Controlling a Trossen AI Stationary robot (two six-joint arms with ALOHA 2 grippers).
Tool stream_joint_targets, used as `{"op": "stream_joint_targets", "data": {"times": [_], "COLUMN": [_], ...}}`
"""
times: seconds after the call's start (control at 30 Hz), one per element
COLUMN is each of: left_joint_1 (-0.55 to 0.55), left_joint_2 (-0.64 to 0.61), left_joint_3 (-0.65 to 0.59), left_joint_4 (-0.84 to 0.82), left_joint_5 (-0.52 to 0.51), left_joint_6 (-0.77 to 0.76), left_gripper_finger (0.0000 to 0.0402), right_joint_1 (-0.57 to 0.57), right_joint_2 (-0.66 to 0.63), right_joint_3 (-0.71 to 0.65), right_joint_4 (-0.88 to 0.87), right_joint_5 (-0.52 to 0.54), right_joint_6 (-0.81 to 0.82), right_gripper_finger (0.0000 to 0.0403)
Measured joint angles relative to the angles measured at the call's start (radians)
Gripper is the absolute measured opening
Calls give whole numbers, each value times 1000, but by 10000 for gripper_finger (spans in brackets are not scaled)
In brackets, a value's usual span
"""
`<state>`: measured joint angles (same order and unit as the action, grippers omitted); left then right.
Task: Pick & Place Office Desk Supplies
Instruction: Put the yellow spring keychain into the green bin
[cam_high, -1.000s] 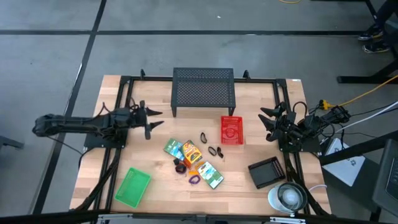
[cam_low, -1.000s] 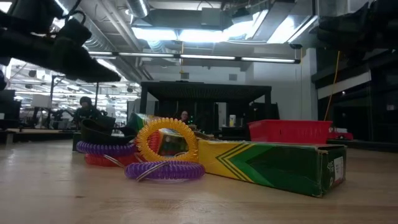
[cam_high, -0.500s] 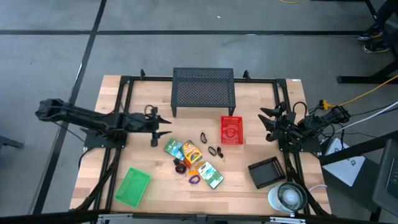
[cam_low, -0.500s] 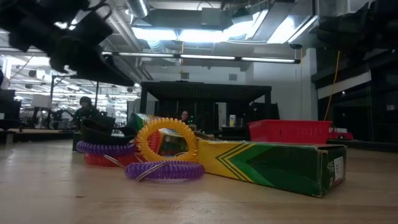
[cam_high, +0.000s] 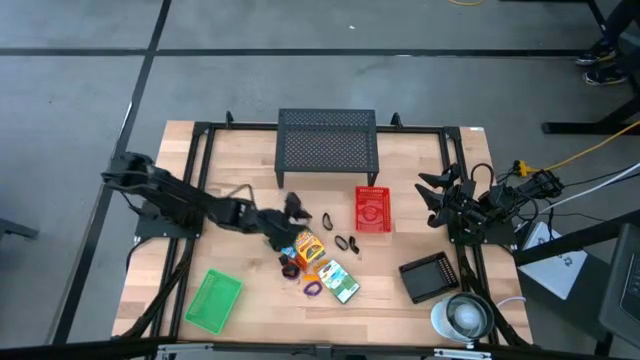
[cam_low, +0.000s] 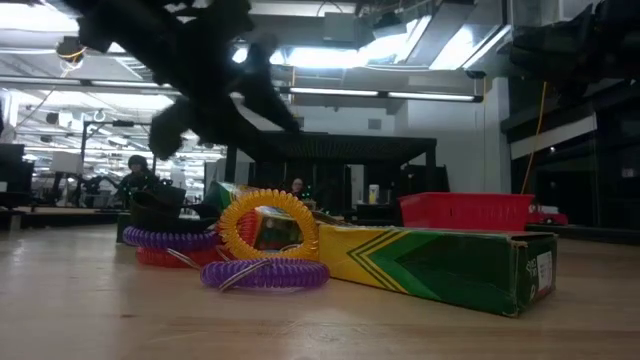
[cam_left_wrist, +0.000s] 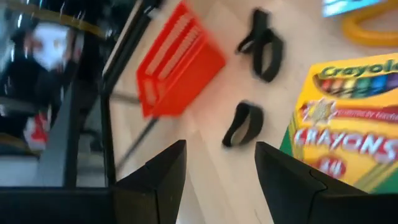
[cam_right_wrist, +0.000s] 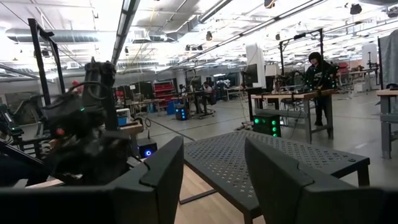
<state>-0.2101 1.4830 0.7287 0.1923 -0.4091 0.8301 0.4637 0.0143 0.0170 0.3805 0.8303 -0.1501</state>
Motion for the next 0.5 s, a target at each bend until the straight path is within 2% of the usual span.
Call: {"op": "stream_joint_targets", "data": {"times": [0.27,0.5], "left_joint_1": [-40,-88], "left_joint_2": [231,344], "left_joint_3": [174,253], "left_joint_4": [22,1], "left_joint_5": [12,-1], "left_joint_6": [275,473], "left_gripper_finger": [189,185], "right_joint_1": [0,1], "right_joint_2": [0,0], "right_joint_3": [0,0], "right_joint_4": [-1,-10], "right_joint_5": [0,0], "right_joint_6": [3,8], "right_gripper_finger": [172,172]}}
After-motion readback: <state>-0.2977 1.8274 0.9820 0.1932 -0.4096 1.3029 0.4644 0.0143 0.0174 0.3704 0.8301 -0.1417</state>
